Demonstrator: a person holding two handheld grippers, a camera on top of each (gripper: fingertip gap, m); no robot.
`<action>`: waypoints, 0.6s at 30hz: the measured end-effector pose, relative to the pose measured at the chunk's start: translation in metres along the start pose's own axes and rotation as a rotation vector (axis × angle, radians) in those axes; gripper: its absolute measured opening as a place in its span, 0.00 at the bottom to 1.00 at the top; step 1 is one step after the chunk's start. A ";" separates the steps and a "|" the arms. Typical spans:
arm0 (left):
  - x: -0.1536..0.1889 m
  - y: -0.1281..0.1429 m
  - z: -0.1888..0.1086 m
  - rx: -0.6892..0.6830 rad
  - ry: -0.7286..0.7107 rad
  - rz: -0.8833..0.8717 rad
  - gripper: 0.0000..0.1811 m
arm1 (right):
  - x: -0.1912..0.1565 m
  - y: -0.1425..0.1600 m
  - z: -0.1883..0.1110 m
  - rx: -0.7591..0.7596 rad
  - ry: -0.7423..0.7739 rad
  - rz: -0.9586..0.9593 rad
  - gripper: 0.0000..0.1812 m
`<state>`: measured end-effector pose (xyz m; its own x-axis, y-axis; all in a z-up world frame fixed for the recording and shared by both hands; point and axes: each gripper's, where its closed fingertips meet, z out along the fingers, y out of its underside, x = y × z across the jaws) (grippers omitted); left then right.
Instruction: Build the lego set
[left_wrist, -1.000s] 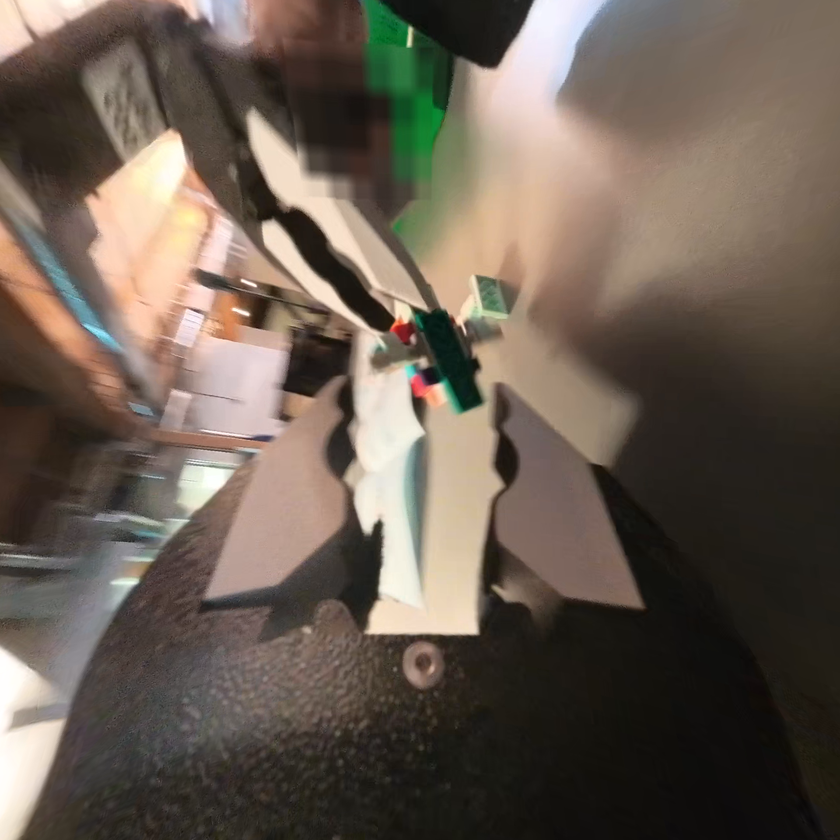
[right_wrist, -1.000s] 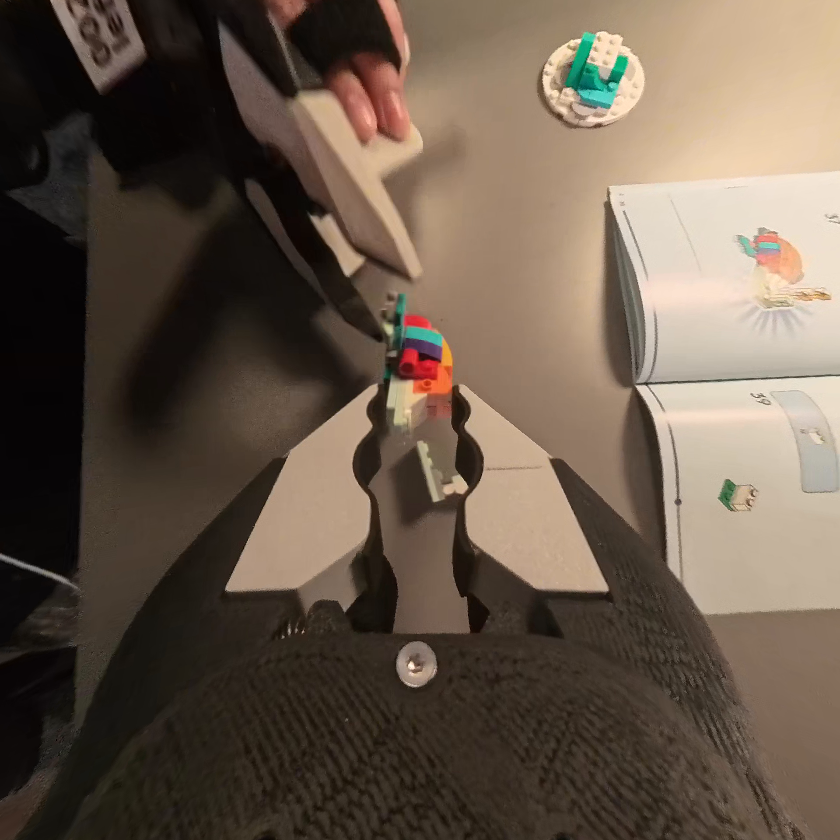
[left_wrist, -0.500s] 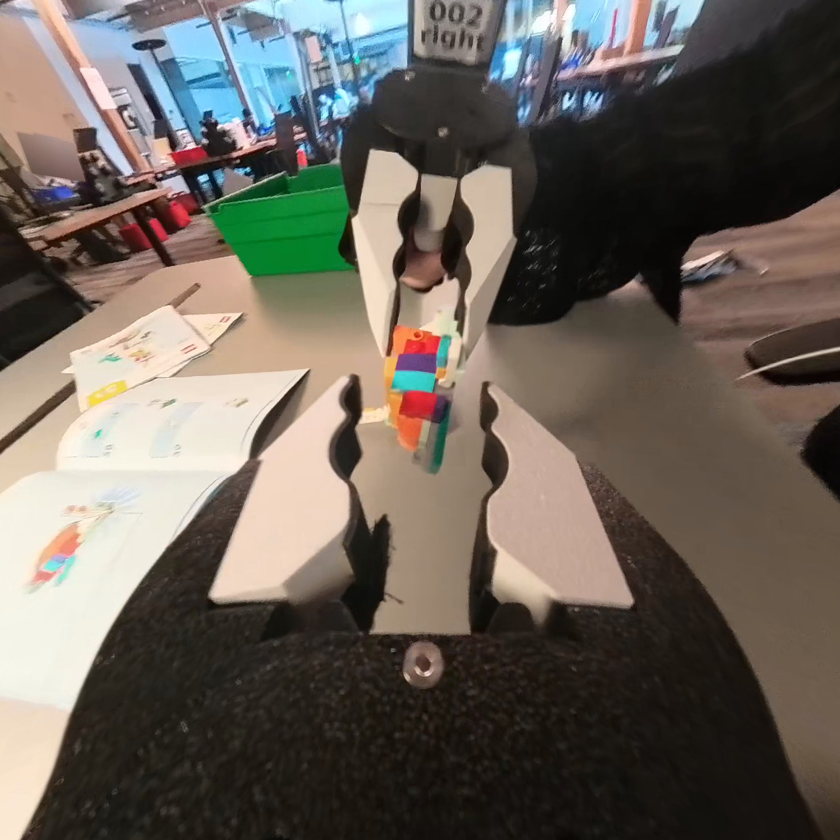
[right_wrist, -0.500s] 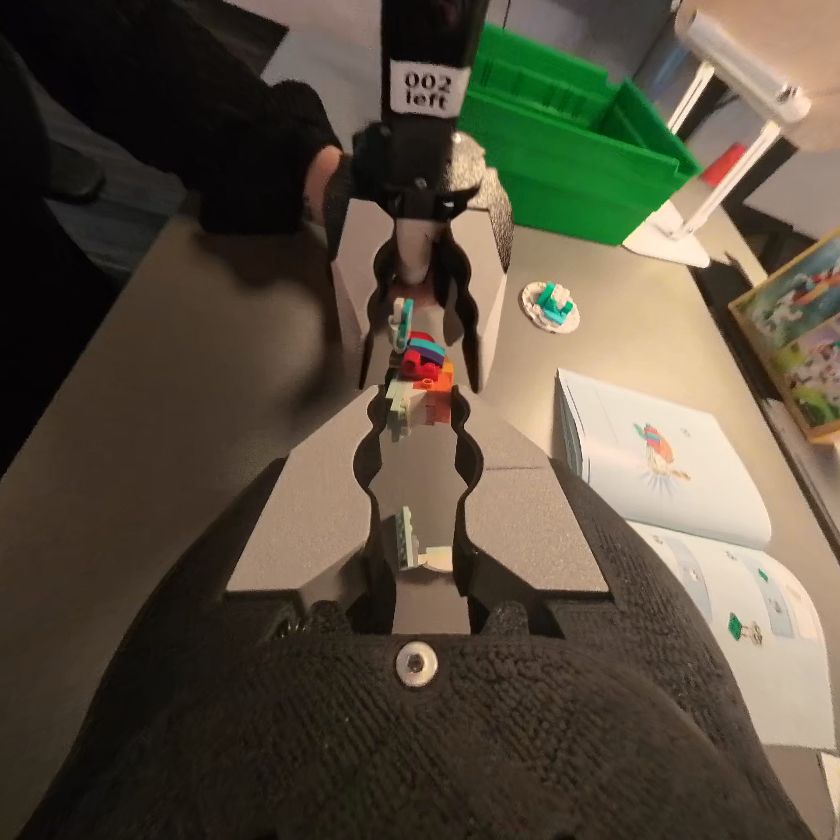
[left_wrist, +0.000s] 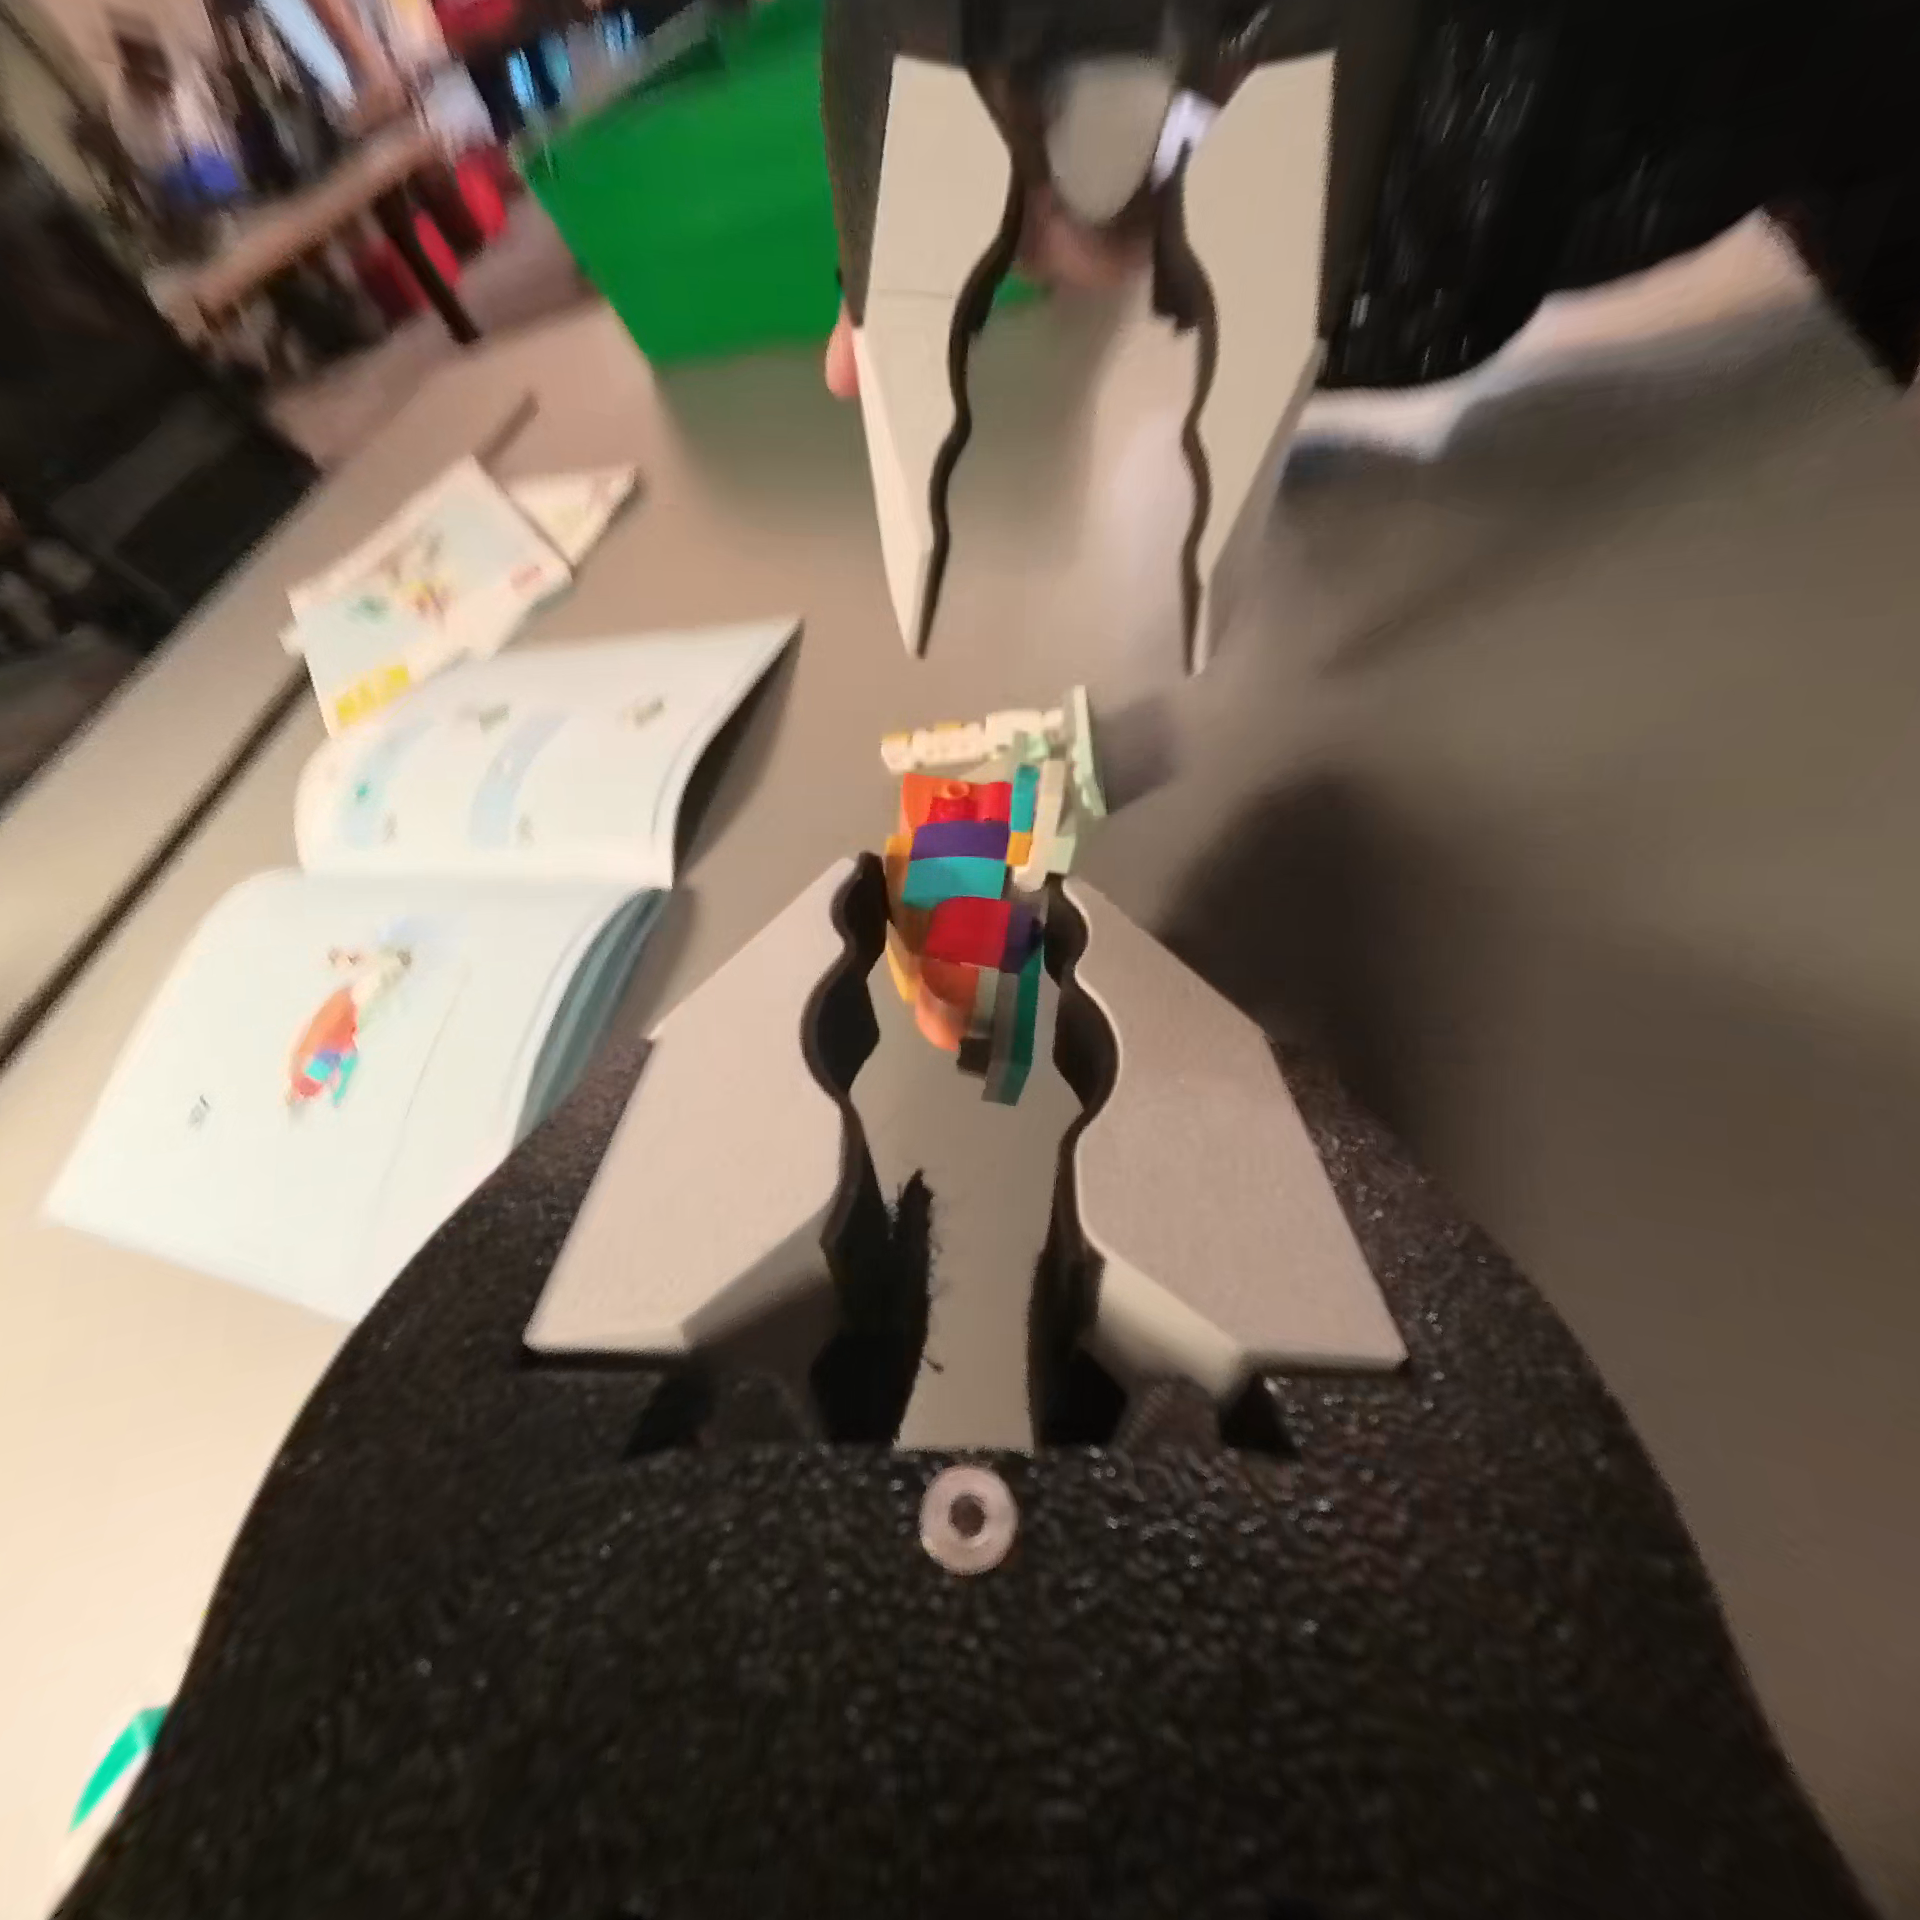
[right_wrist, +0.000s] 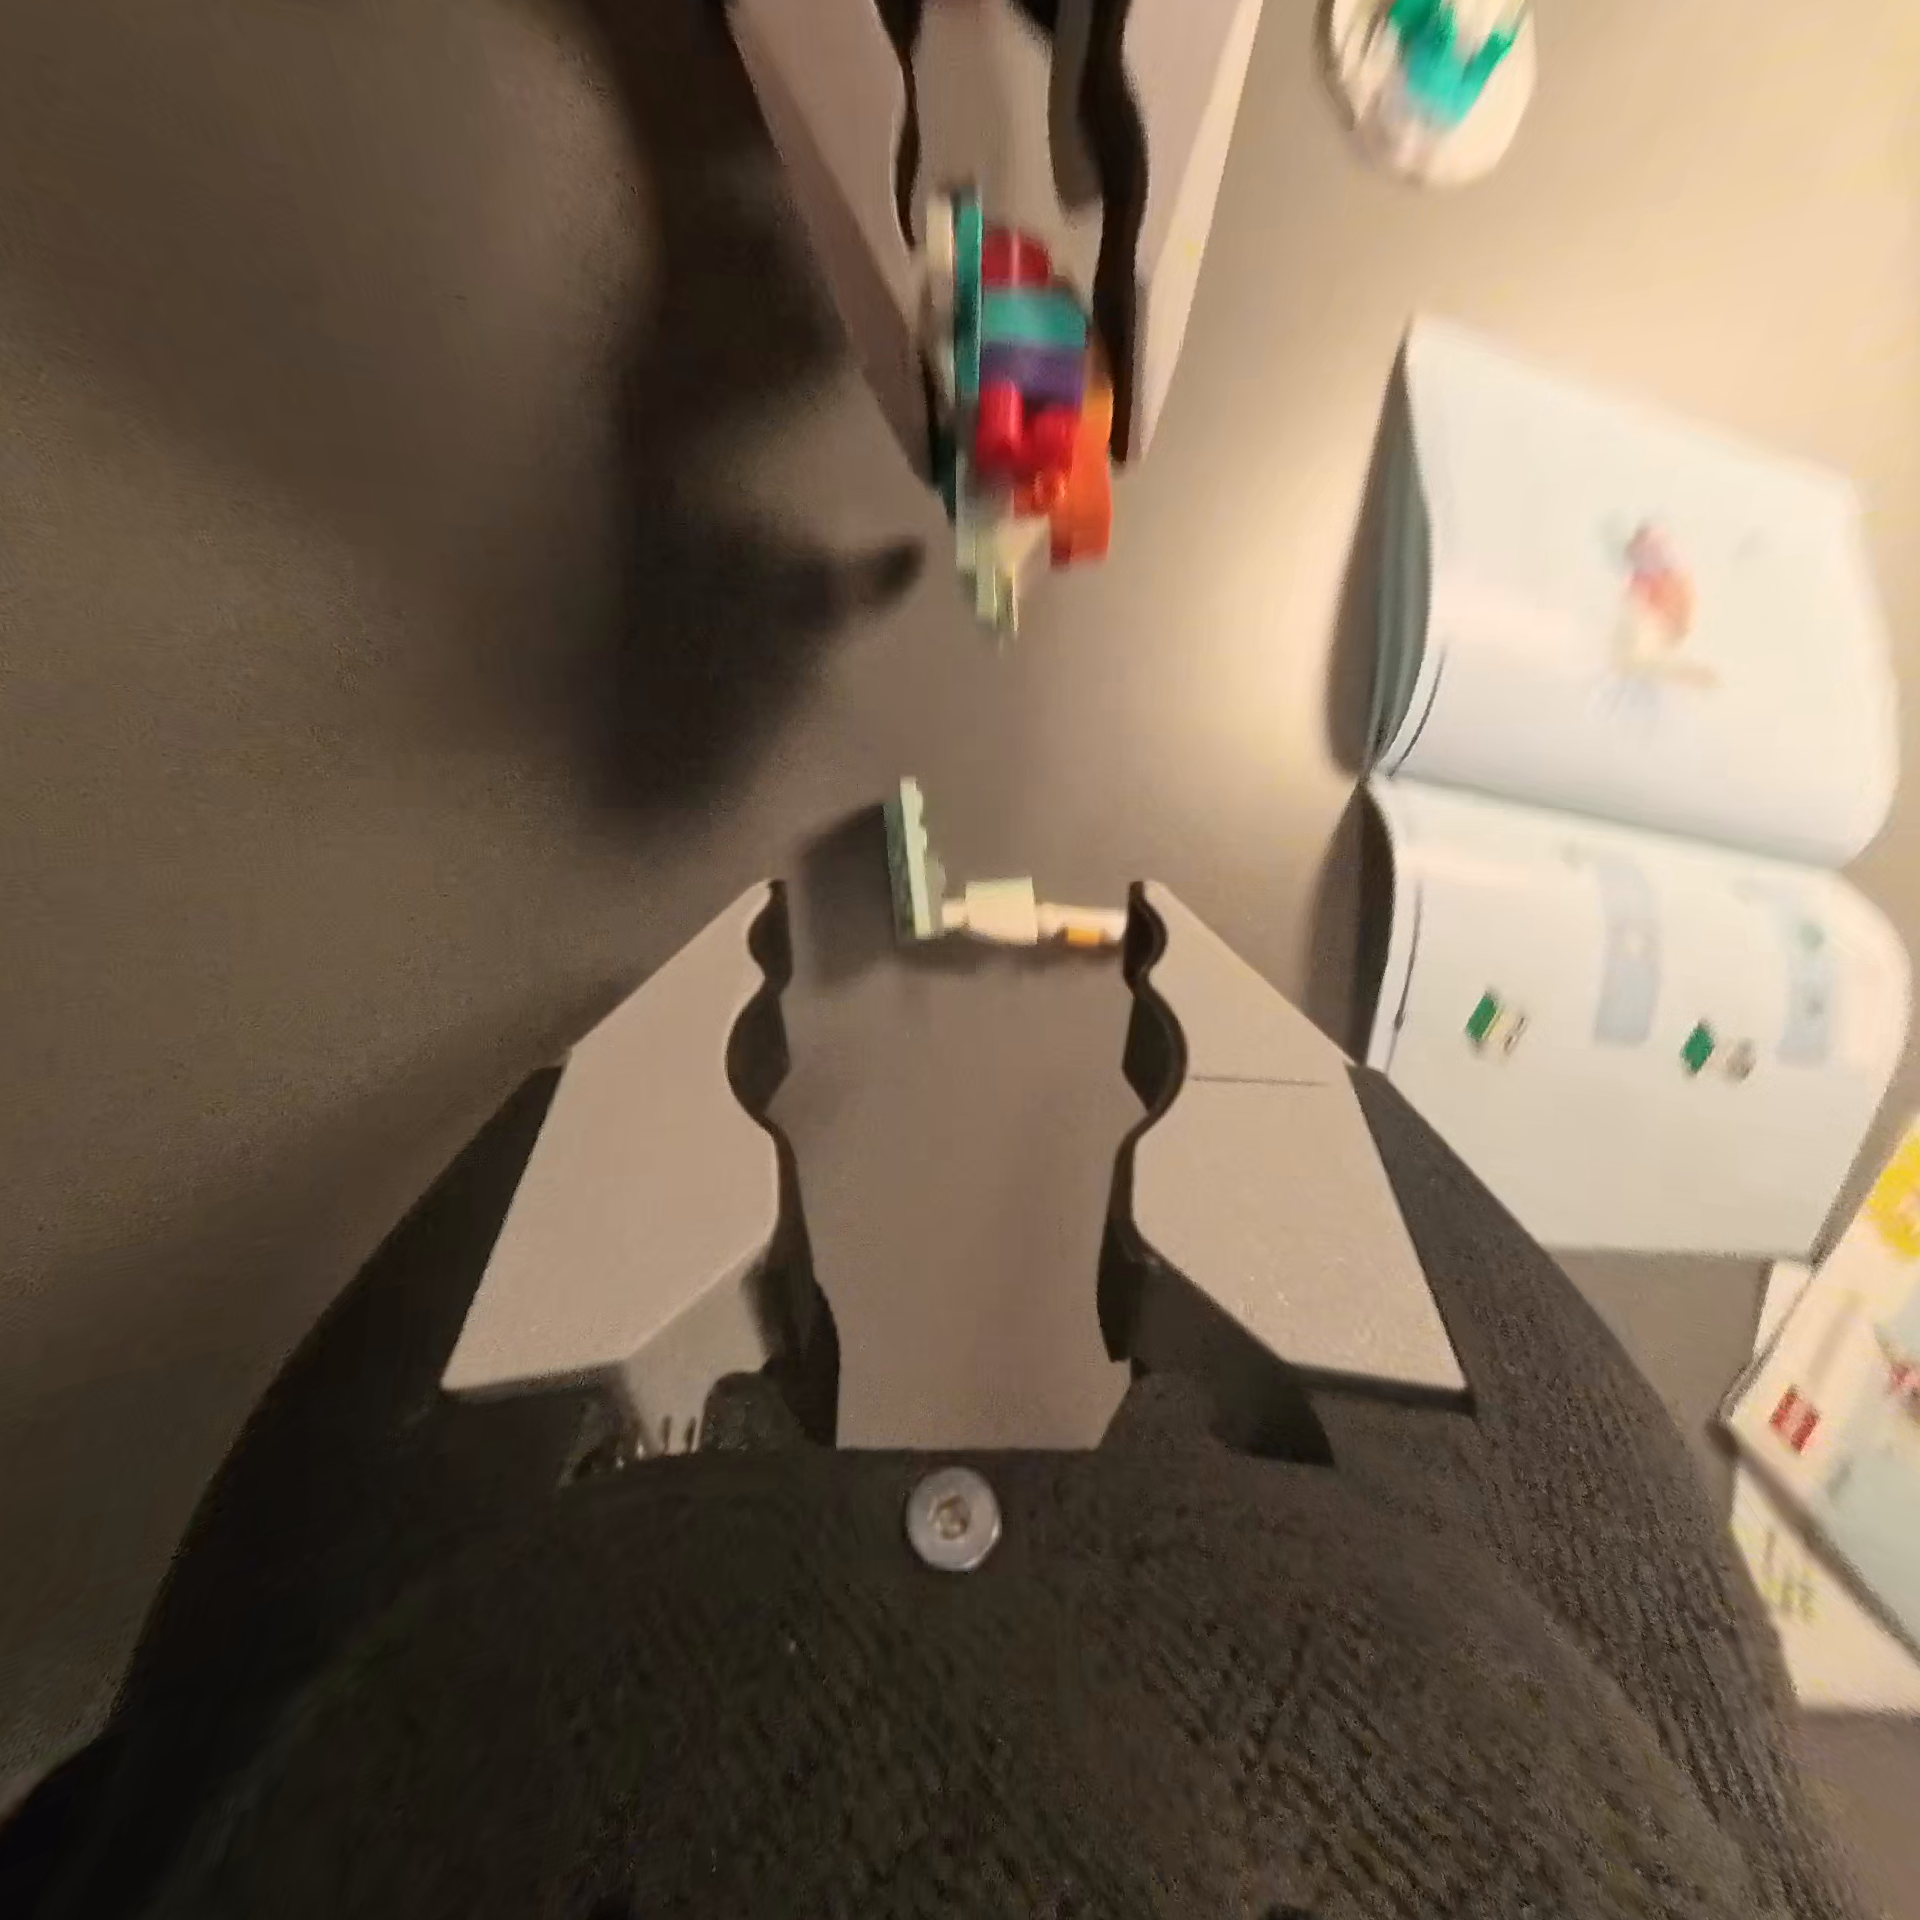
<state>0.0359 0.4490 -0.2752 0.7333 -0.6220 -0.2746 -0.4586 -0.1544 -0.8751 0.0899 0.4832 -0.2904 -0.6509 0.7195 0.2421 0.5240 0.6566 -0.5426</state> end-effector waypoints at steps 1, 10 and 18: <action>0.001 0.002 0.003 -0.025 0.004 -0.018 0.15 | -0.001 0.007 0.002 -0.034 -0.020 0.018 0.37; -0.003 0.003 0.019 -0.159 0.014 -0.132 0.15 | -0.010 0.021 0.008 -0.044 -0.185 0.169 0.26; -0.002 0.004 0.021 -0.196 -0.003 -0.134 0.15 | -0.010 0.015 0.014 0.079 -0.116 0.298 0.15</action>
<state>0.0432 0.4657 -0.2870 0.7957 -0.5834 -0.1626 -0.4454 -0.3818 -0.8099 0.0968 0.4825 -0.3121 -0.5360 0.8438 -0.0277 0.6595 0.3980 -0.6377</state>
